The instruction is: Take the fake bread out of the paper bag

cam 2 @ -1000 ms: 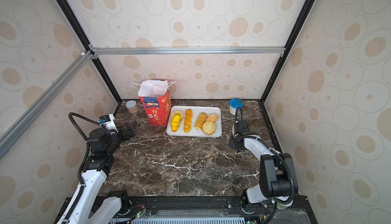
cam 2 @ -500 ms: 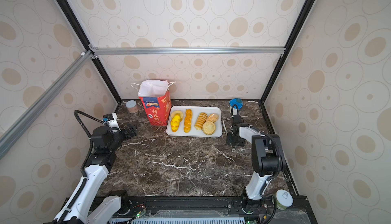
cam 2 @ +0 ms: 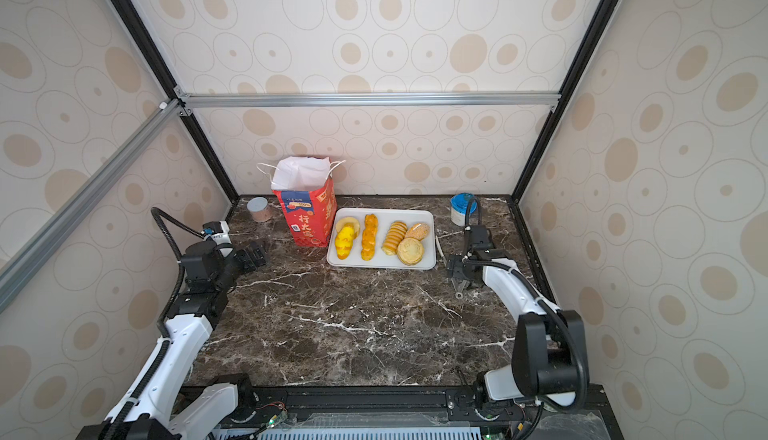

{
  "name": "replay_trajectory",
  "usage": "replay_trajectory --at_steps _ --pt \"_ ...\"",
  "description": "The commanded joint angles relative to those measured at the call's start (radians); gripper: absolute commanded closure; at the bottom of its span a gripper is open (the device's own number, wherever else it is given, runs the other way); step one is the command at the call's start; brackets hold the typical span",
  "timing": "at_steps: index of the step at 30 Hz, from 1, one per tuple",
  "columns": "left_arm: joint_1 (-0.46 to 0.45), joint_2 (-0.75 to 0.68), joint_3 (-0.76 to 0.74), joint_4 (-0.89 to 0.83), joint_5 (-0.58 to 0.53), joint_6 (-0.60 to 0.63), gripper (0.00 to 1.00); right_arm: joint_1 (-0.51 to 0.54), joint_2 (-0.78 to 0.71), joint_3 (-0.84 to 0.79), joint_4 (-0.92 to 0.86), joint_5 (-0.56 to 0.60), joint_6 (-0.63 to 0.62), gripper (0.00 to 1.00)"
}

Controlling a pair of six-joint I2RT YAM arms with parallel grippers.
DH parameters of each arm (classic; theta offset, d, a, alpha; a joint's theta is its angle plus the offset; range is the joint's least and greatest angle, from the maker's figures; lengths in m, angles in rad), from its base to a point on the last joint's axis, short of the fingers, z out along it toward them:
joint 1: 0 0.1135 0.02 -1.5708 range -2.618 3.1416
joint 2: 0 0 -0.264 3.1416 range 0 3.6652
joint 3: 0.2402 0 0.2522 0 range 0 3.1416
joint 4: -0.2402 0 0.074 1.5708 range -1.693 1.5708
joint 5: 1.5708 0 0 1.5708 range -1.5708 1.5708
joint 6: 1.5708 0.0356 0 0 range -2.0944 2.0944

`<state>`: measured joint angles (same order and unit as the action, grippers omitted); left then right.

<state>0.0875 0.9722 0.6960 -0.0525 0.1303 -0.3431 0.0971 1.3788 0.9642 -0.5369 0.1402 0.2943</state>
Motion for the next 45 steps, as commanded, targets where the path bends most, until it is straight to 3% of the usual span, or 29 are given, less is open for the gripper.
replay_trajectory --at_steps 1,4,8,12,15,18,21,24,26,30,32,34,37,45 --pt "-0.008 0.042 0.024 0.043 -0.115 0.102 0.0 0.028 -0.116 -0.003 0.024 0.113 -0.043 0.0" --pt "-0.011 0.09 0.014 0.127 -0.201 0.104 0.0 0.039 -0.237 -0.097 0.28 0.171 -0.168 0.0" --pt "-0.024 0.139 -0.126 0.37 -0.264 0.162 0.0 0.039 -0.371 -0.364 0.767 0.112 -0.359 0.0" --pt "-0.054 0.153 -0.31 0.578 -0.334 0.222 0.0 0.037 -0.423 -0.463 0.793 0.162 -0.343 0.0" --pt "-0.071 0.16 -0.439 0.759 -0.359 0.26 0.0 0.036 -0.454 -0.637 1.004 0.183 -0.323 0.0" --pt "-0.08 0.232 -0.447 0.815 -0.339 0.292 0.0 0.018 -0.364 -0.713 1.165 0.15 -0.306 0.0" --pt "-0.086 0.304 -0.47 0.966 -0.361 0.283 0.0 0.011 -0.183 -0.729 1.349 0.153 -0.305 0.0" --pt "-0.086 0.4 -0.474 1.186 -0.296 0.287 0.0 0.006 -0.023 -0.721 1.519 0.151 -0.299 0.0" --pt "-0.094 0.464 -0.445 1.229 -0.289 0.279 0.0 0.006 0.045 -0.671 1.489 0.157 -0.297 0.0" --pt "-0.147 0.62 -0.49 1.471 -0.394 0.317 0.0 0.006 0.129 -0.643 1.508 0.148 -0.296 0.0" --pt "-0.153 0.612 -0.479 1.421 -0.412 0.308 0.0 0.007 0.192 -0.616 1.548 0.128 -0.319 0.0" --pt "-0.153 0.607 -0.474 1.41 -0.413 0.304 0.0 -0.01 0.16 -0.544 1.325 0.081 -0.297 0.01" --pt "-0.152 0.61 -0.476 1.421 -0.414 0.306 0.0 -0.032 0.179 -0.555 1.391 0.041 -0.294 0.01" --pt "-0.152 0.61 -0.487 1.447 -0.403 0.316 0.0 -0.032 0.16 -0.547 1.338 0.039 -0.294 0.0"
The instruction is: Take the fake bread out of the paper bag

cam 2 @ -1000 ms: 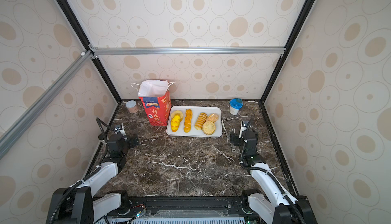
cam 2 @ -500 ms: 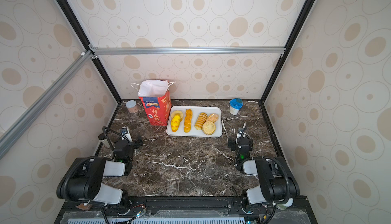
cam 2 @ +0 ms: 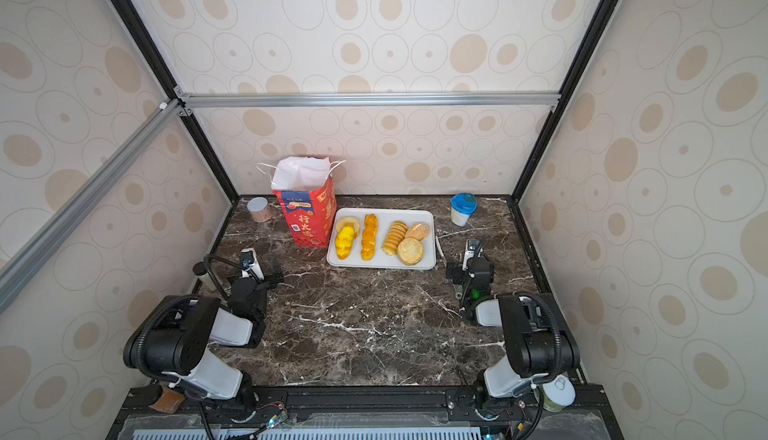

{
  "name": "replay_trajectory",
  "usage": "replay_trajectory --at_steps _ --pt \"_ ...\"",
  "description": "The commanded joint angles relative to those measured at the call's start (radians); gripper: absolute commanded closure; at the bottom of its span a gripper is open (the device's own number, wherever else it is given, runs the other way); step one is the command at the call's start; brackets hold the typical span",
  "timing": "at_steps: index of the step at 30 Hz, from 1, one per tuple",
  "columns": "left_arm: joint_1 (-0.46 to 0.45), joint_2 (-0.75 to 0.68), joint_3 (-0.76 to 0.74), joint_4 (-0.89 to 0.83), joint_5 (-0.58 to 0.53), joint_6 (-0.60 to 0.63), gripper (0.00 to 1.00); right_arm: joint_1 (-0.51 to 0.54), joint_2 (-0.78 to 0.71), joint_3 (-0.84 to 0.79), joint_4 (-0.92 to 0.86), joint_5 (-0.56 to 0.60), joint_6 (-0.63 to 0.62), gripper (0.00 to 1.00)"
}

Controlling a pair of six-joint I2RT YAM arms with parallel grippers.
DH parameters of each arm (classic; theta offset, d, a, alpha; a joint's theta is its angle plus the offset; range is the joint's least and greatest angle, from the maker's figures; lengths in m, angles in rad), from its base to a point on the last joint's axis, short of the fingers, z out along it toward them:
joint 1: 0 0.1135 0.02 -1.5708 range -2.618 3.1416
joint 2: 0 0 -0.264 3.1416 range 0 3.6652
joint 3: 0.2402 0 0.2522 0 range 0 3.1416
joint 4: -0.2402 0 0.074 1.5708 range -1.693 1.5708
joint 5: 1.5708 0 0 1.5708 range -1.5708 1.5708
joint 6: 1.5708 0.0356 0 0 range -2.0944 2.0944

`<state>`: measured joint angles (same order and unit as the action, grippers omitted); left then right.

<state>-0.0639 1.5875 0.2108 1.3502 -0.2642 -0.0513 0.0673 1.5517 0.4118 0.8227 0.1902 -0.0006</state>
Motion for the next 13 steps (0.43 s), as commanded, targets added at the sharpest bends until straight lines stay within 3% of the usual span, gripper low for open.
replay_trajectory --at_steps 1,13 --pt "-0.001 -0.006 -0.001 0.038 -0.007 0.022 0.0 -0.003 -0.013 0.005 -0.019 -0.012 0.001 0.0" --pt "-0.005 -0.006 -0.002 0.041 0.028 0.041 0.0 -0.003 -0.012 0.006 -0.016 -0.011 0.002 0.0"
